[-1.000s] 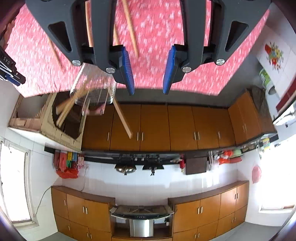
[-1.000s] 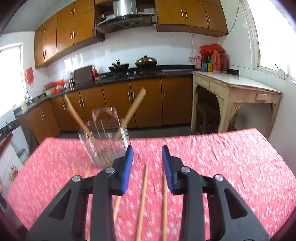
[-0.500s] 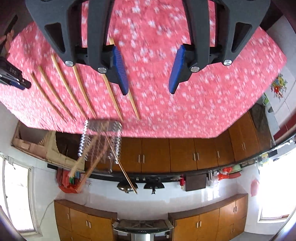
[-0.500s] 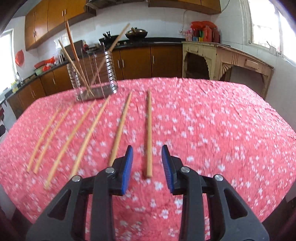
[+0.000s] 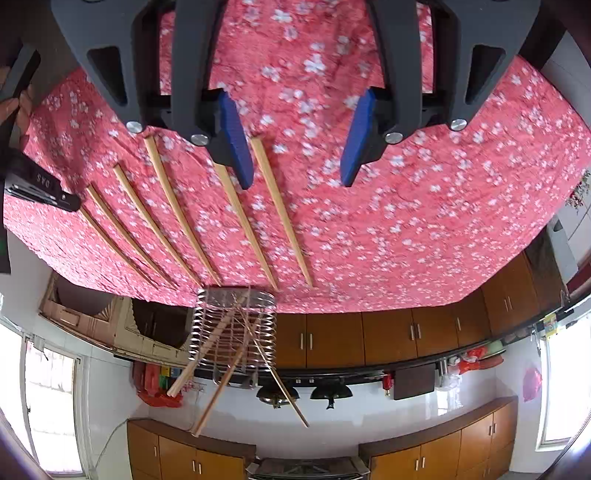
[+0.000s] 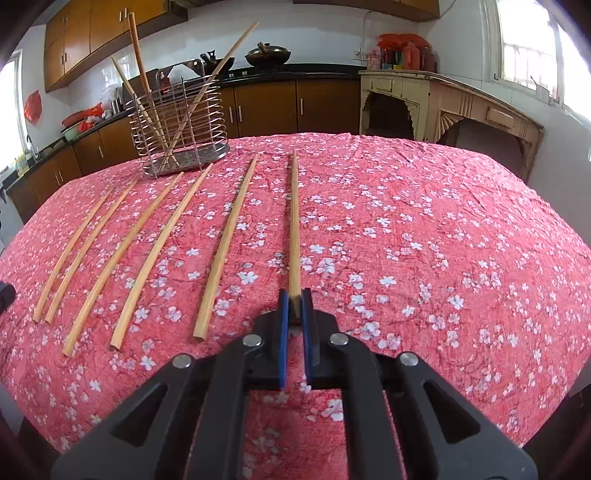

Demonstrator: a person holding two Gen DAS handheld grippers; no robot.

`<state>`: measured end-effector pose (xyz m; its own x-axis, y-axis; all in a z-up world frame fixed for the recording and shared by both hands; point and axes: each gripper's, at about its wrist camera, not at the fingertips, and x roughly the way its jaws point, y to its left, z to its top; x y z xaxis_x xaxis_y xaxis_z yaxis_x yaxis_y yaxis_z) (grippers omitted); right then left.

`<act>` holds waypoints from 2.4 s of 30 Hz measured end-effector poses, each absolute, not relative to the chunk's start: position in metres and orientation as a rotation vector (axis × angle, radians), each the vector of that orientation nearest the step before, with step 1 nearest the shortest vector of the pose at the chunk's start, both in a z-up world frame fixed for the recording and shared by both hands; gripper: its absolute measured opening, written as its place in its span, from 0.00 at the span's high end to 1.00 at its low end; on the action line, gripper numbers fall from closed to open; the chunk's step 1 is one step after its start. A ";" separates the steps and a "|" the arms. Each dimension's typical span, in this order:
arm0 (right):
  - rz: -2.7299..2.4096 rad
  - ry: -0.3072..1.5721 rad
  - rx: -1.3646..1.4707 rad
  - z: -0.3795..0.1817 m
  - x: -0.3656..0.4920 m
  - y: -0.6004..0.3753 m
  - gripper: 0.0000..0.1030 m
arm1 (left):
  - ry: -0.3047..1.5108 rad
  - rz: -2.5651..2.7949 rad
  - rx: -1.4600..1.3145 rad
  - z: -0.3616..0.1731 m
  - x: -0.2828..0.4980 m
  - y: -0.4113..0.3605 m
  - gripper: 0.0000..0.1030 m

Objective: Organize utensils
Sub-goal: 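Close the right tool on a chopstick while the left tool grasps another, then lift both held chopsticks and carry them above the wire holder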

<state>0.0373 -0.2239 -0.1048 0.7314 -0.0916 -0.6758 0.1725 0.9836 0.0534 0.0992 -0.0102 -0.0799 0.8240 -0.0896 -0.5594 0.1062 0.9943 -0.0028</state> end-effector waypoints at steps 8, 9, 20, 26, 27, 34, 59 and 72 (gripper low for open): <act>-0.148 0.735 0.135 -0.105 0.036 -0.226 0.92 | 0.641 -0.129 0.036 -0.097 0.102 -0.025 0.51; -0.148 0.735 0.135 -0.105 0.036 -0.226 0.92 | 0.647 -0.125 0.031 -0.099 0.104 -0.026 0.52; -0.161 0.732 0.138 -0.105 0.035 -0.224 0.92 | 0.667 -0.095 -0.009 -0.106 0.109 -0.028 0.64; -0.169 0.732 0.127 -0.106 0.036 -0.221 0.92 | 0.676 -0.090 -0.033 -0.105 0.111 -0.030 0.75; -0.169 0.732 0.126 -0.106 0.036 -0.221 0.92 | 0.677 -0.089 -0.035 -0.105 0.112 -0.030 0.76; -0.176 0.728 0.102 -0.107 0.035 -0.218 0.92 | 0.683 -0.092 -0.044 -0.104 0.112 -0.029 0.92; -0.177 0.462 0.073 0.014 0.036 -0.230 0.92 | 0.496 -0.086 0.065 0.012 0.129 0.031 0.93; -0.177 0.357 0.111 0.083 0.074 -0.243 0.92 | 0.373 -0.030 0.037 0.086 0.171 0.053 0.93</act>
